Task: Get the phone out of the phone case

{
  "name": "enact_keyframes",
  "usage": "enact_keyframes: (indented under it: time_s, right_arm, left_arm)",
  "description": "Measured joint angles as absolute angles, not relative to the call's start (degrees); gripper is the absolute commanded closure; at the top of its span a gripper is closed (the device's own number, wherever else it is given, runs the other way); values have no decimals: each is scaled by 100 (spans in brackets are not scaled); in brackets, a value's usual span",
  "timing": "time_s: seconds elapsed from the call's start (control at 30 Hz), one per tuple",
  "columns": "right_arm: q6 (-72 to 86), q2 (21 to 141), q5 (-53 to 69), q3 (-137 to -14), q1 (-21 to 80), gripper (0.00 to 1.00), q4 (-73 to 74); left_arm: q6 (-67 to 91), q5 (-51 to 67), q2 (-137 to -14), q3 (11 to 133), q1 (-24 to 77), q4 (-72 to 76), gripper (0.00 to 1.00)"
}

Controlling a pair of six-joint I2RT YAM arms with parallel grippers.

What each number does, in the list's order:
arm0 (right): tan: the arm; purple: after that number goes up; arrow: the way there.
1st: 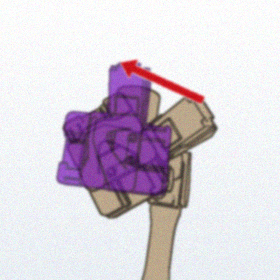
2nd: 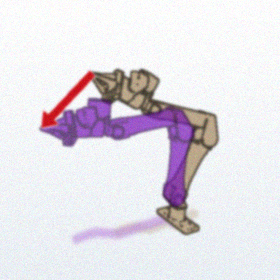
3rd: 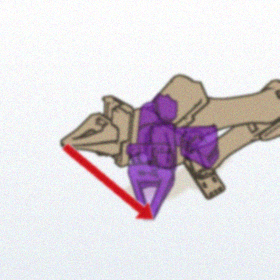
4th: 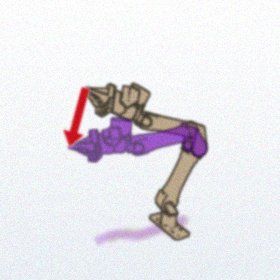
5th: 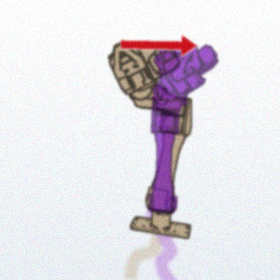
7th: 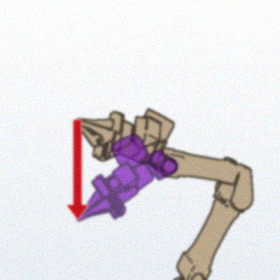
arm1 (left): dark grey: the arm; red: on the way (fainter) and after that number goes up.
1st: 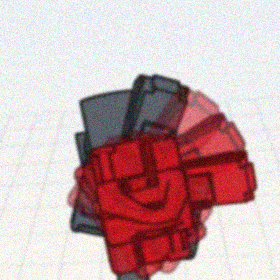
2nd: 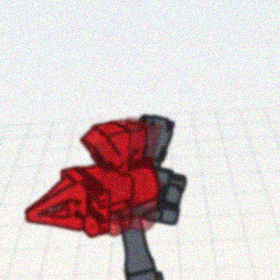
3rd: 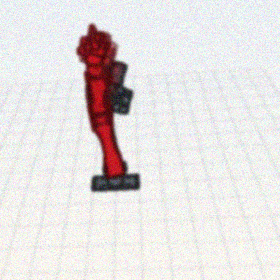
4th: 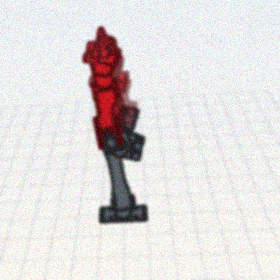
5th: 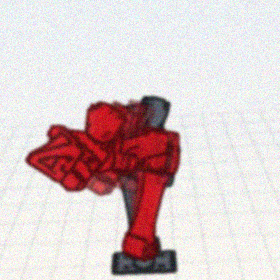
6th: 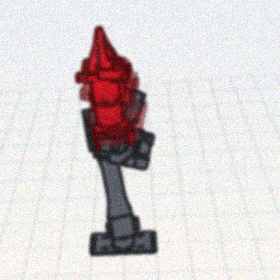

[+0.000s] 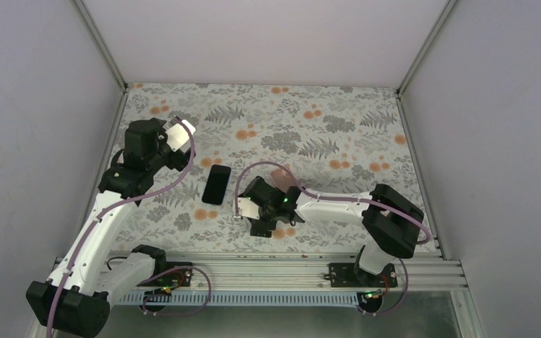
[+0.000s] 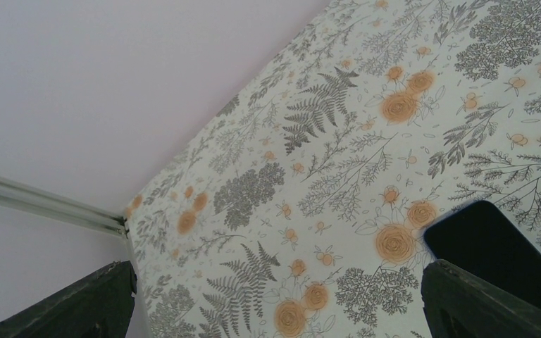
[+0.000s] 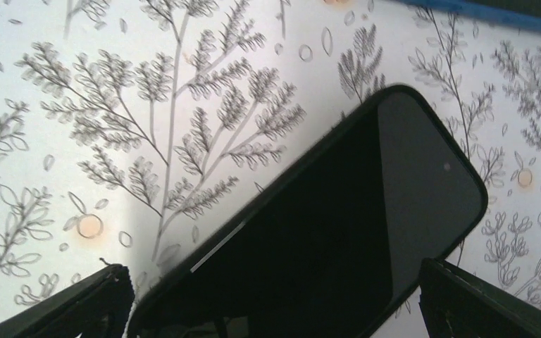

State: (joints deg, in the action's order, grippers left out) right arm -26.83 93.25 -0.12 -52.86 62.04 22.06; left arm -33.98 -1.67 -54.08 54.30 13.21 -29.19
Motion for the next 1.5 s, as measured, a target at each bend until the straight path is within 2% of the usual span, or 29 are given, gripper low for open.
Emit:
enact_keyframes:
  time_s: [0.27, 0.7, 1.07, 1.5]
  right_arm:
    - [-2836, 9404, -788, -5177, 6744, 0, 1730]
    - [-3044, 9233, -1483, -4574, 6272, 0, 1192]
    - [-3087, 9282, -497, -4810, 5483, 0, 1695]
    - [-3214, 10256, 436, -5913, 5122, 0, 2357]
  left_arm:
    - [-3380, -141, -5398, 5395, 1321, -2915, 0]
    - [-3380, -25, -5384, 5168, 1295, -2827, 0]
    - [-3380, 183, -5426, 5081, 1295, -2799, 0]
    - [-3385, 329, -5426, 4984, 1286, -2842, 0]
